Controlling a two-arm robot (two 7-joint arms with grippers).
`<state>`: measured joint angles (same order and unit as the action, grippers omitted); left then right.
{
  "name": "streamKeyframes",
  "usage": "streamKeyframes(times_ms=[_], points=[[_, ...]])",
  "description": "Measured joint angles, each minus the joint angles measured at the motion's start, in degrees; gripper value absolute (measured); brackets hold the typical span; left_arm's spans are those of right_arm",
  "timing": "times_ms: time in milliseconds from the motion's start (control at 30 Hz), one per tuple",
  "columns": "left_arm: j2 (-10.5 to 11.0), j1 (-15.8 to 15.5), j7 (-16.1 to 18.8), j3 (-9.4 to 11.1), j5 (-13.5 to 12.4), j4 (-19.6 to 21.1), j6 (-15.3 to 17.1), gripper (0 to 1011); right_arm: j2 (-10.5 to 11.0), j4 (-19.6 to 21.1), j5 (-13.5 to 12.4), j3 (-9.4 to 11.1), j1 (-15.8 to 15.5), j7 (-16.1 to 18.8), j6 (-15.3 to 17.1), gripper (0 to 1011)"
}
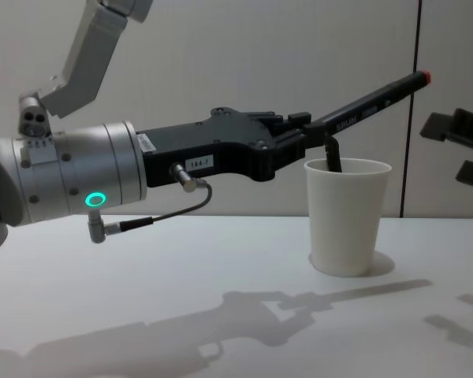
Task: Place the pen into the pen holder.
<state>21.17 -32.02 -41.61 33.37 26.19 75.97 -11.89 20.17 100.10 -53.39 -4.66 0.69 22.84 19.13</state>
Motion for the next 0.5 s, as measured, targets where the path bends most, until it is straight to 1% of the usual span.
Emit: streamKeyframes(times_ms=[100,200,233,433,500], points=[[0.0,0.0,0.0,0.0,0.0,0.0,0.0,197,-0.5,-1.8,-2.6,-0.2,1.7,1.0,2.1,1001],[0.0,0.0,0.0,0.0,0.0,0.0,0.0,197,-0.6,-2.8,-3.8,-0.5,2.7,1.7,3.0,1001],[0.0,0.0,0.0,0.0,0.0,0.0,0.0,199,-0.7,-3.4,-4.5,-0.8,3.4,2.3,3.6,1001],[0.0,0.0,0.0,0.0,0.0,0.0,0.0,197,-0.9,-5.6,-6.3,-1.7,5.6,4.4,4.8,1001],[0.0,0.0,0.0,0.0,0.0,0.0,0.0,197,-1.0,-6.6,-7.1,-2.2,6.7,5.7,5.3,1001]])
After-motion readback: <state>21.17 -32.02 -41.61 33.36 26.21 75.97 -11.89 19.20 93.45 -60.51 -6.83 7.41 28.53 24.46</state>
